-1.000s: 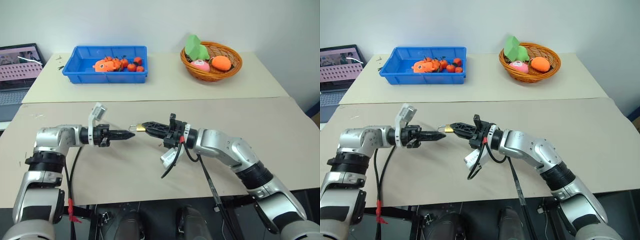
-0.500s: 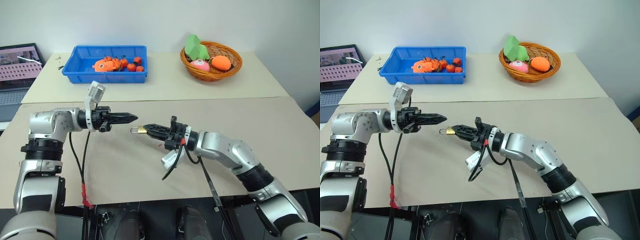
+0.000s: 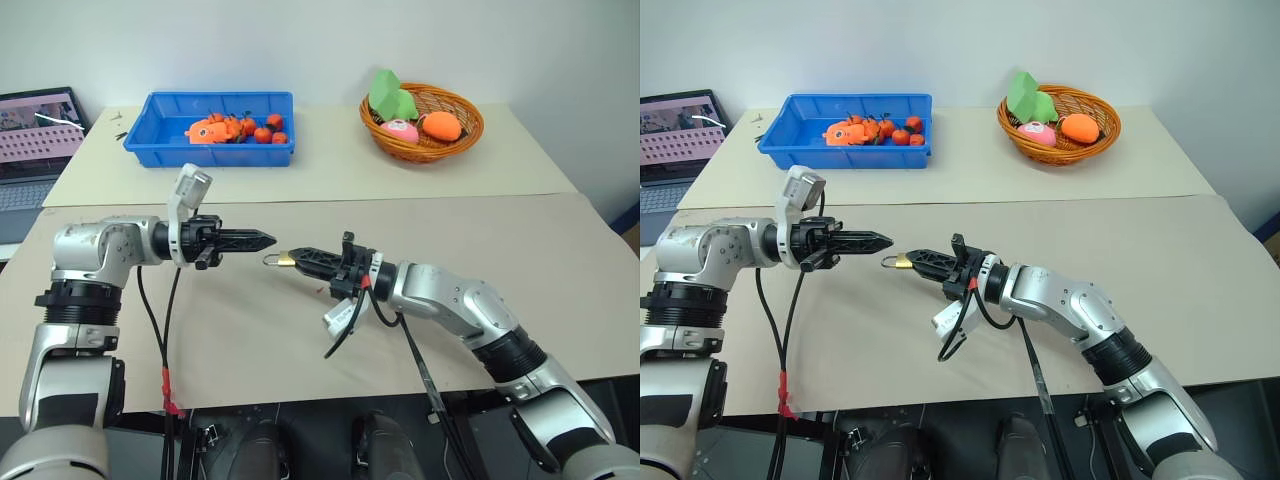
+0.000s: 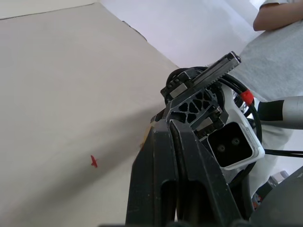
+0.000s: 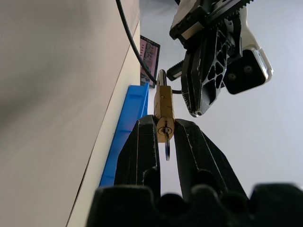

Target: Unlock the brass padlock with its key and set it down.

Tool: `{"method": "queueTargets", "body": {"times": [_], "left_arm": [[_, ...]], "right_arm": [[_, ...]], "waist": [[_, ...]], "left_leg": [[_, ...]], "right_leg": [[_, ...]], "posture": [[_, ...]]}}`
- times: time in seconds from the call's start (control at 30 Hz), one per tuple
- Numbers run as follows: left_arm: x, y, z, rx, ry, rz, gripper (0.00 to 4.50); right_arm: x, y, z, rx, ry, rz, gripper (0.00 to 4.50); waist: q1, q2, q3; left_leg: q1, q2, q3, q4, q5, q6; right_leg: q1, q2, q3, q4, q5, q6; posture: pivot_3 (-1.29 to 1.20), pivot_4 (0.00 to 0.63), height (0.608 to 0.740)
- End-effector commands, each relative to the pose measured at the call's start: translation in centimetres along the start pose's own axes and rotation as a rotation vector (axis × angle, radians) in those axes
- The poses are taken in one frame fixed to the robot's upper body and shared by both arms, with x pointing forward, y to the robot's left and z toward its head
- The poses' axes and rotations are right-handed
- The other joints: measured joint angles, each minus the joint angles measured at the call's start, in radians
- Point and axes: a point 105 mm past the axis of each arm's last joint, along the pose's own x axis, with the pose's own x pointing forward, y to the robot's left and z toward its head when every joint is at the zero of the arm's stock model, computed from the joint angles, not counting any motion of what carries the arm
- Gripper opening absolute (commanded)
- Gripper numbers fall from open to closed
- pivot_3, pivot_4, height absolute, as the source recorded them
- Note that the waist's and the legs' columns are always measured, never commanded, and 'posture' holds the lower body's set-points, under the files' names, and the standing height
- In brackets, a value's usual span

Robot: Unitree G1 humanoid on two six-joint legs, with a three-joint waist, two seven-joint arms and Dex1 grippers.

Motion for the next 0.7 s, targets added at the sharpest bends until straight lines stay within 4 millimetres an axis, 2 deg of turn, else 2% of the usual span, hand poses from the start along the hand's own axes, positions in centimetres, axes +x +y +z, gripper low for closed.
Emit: {"method": "queueTargets", "body": {"times": [0.03, 0.7], "left_arm": [[-0.44, 0.03, 0.34, 0.049, 0.025, 0.021, 0.08], [0.02, 0.02, 0.06, 0.059, 0.052, 0.014, 0.08]], "right_arm": [[-0.06, -2.28, -0.4, -0.035, 0.001, -0.074, 0.1], [0.39, -2.85, -0.45, -0.016, 0.012, -0.094, 0.1]], "waist": [[0.0, 0.0, 0.0], [0.0, 0.0, 0.0]], "left_leg": [[0.0, 0.0, 0.0, 0.0, 0.0, 0.0], [0.0, 0.0, 0.0, 0.0, 0.0, 0.0]], "right_leg": [[0.0, 0.0, 0.0, 0.0, 0.0, 0.0], [0.0, 0.0, 0.0, 0.0, 0.0, 0.0]], "posture": [[0.0, 0.15, 0.676], [0.0, 0.15, 0.676]]}}
